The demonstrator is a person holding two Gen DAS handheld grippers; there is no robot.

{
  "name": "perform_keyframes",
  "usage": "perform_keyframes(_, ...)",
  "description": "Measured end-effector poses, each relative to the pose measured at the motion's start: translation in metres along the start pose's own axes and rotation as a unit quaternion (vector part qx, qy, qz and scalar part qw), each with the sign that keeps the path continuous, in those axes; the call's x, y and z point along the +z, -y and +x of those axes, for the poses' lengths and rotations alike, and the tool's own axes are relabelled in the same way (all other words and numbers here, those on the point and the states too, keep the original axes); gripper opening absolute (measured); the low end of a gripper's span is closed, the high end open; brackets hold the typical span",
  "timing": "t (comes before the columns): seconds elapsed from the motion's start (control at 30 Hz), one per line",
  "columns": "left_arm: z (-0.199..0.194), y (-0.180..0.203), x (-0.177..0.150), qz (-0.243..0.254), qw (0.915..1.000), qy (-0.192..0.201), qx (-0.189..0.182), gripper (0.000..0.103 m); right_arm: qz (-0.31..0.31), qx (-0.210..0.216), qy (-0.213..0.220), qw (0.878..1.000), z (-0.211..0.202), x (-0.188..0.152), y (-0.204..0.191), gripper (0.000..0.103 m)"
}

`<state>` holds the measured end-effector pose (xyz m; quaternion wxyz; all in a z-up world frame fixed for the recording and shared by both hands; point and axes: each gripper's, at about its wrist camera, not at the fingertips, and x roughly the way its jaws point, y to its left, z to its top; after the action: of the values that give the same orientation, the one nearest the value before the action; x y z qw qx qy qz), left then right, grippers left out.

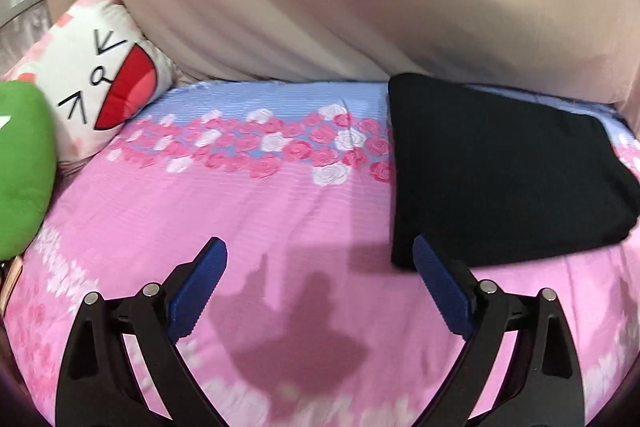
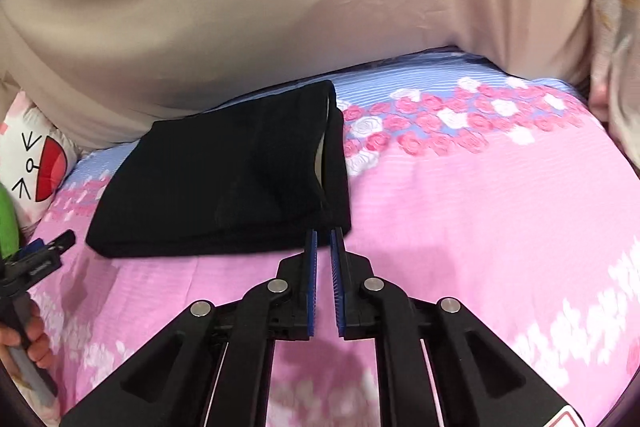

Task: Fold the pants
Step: 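Open both grippers and pull them back from the folded pants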

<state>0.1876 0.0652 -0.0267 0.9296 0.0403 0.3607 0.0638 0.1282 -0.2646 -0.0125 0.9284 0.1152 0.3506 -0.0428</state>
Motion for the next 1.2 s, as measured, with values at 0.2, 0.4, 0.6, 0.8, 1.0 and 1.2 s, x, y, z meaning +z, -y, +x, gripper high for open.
perform_keyframes(0.2,-0.044,-0.007,-0.029,-0.005,0.9996,0.002,-0.026,0.092,-0.013,-0.013,0.016,1.000,-0.032,-0.036,-0.007,0.009)
perform_keyframes(0.4,-0.068,0.001,-0.047,-0.010,0.9981,-0.011,-0.060,0.092,-0.025,0.000,-0.008,1.000,-0.046,-0.070,-0.018,0.009)
perform_keyframes(0.6,-0.077,0.008,-0.061,-0.004,0.9975,-0.025,-0.066,0.092,-0.014,0.005,-0.024,1.000,-0.055,-0.090,-0.015,0.009)
perform_keyframes(0.8,-0.084,0.018,-0.072,0.010,0.9973,-0.023,-0.069,0.093,-0.012,-0.002,-0.032,0.999,-0.059,-0.099,-0.016,0.009)
perform_keyframes(1.0,-0.084,0.029,-0.086,0.031,0.9976,-0.009,-0.062,0.093,-0.011,-0.014,-0.025,1.000,-0.066,-0.104,-0.022,0.011)
perform_keyframes(1.2,-0.079,0.034,-0.095,0.028,0.9976,0.021,-0.061,0.093,-0.020,-0.022,0.000,1.000,-0.074,-0.110,-0.042,0.012)
